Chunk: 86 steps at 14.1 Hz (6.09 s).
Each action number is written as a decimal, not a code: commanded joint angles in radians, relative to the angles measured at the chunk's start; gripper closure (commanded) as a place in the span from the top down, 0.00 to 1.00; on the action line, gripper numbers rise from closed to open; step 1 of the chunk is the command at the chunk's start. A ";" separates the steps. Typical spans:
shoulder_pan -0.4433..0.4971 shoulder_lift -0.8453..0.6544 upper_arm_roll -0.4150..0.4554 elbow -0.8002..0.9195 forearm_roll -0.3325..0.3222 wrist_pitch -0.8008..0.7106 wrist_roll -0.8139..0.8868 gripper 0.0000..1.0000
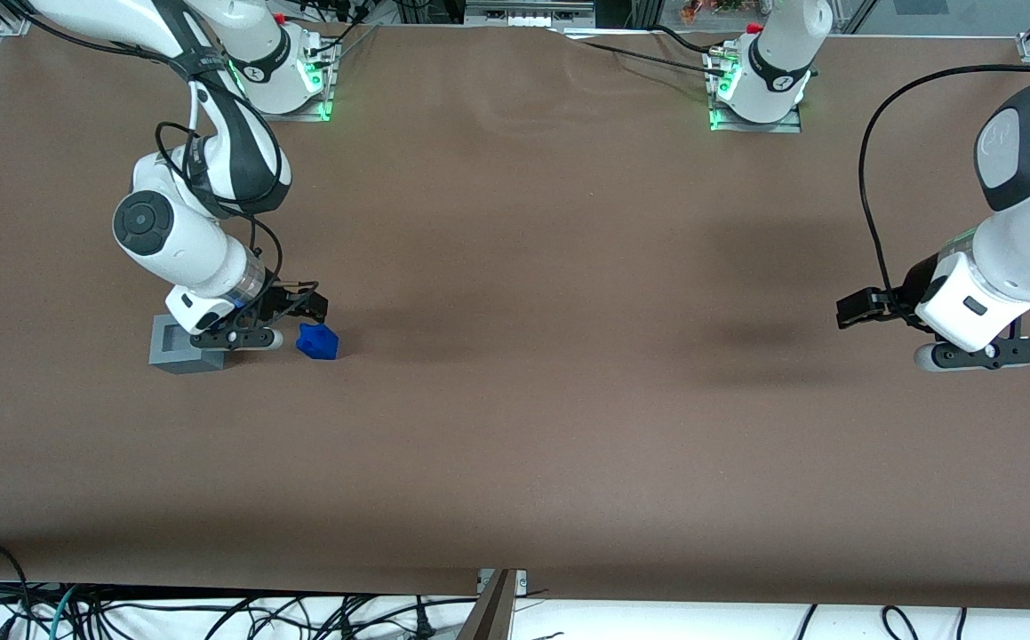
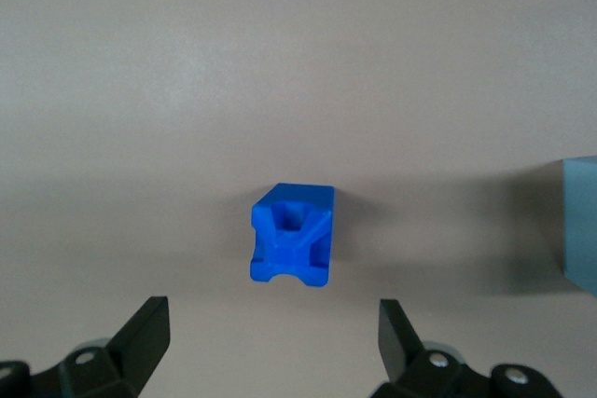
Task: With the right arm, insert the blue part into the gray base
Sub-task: 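Move the open right gripper over the blue block and lower it, then close the right gripper on the blue block and lift it, then carry the blue block over the gray base's square hole, then lower the blue block into the gray base's hole with the right gripper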
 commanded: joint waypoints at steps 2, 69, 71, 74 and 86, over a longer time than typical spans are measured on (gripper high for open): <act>0.000 0.051 0.001 0.008 -0.081 0.056 0.076 0.99; -0.004 0.085 -0.341 0.250 -0.032 -0.300 -0.531 0.00; -0.004 0.075 -0.355 0.201 -0.032 -0.243 -0.531 0.00; -0.004 0.050 -0.357 0.152 -0.030 -0.197 -0.526 0.00; -0.004 0.007 -0.357 0.042 -0.030 -0.091 -0.519 0.00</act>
